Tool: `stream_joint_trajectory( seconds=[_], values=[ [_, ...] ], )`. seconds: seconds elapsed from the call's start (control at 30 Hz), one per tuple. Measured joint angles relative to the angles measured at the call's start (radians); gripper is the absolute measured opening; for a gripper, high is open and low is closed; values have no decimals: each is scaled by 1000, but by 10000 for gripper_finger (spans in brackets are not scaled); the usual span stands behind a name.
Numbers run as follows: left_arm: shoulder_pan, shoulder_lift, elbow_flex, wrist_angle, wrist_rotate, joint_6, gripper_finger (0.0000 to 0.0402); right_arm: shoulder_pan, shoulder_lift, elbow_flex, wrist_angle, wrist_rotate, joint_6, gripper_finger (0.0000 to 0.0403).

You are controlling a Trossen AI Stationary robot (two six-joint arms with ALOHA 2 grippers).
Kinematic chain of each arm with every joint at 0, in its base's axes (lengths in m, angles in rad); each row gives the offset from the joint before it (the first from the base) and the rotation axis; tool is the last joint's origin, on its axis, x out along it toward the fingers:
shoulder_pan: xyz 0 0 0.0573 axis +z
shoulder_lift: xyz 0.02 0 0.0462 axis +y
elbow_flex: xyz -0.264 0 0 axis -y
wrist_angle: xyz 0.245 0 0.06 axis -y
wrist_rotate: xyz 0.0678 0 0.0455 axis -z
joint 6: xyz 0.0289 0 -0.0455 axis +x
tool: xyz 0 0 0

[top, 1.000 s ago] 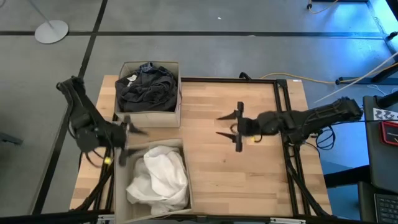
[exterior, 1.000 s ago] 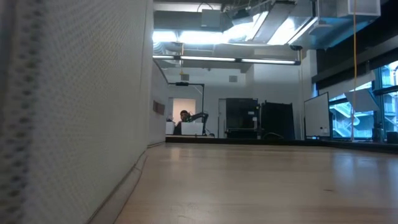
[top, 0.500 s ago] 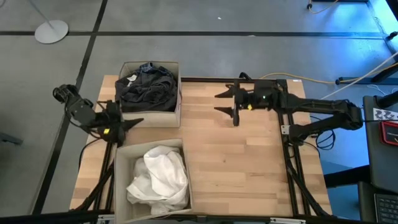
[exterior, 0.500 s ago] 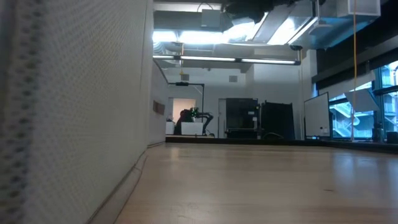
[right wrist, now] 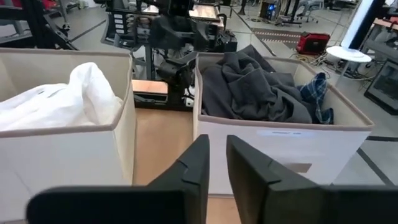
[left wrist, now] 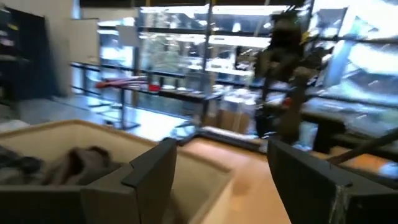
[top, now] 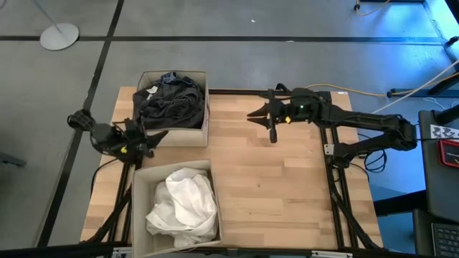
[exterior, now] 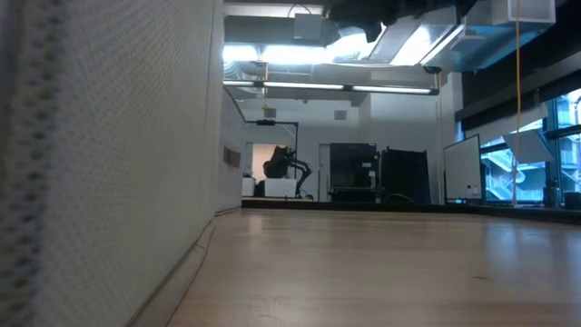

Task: Sort clothes
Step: Return to home position

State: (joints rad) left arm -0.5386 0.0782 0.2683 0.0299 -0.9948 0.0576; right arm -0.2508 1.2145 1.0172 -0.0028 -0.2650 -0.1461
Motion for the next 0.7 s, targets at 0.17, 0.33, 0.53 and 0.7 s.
stream_joint_trajectory(
  seconds=[0.17,0.33,0.53,0.7],
  values=[
    [98,-29,-17,-10,60,30,241,-11,22,0,-1,-68,-13,44],
    [181,-73,-17,-117,101,-14,241,-42,26,-39,49,-128,-4,30],
    [245,-74,-71,-128,441,-74,241,-66,12,-172,185,-164,61,13],
    [272,-74,-109,-108,628,-54,234,-51,12,-254,256,-212,120,6]
  ],
)
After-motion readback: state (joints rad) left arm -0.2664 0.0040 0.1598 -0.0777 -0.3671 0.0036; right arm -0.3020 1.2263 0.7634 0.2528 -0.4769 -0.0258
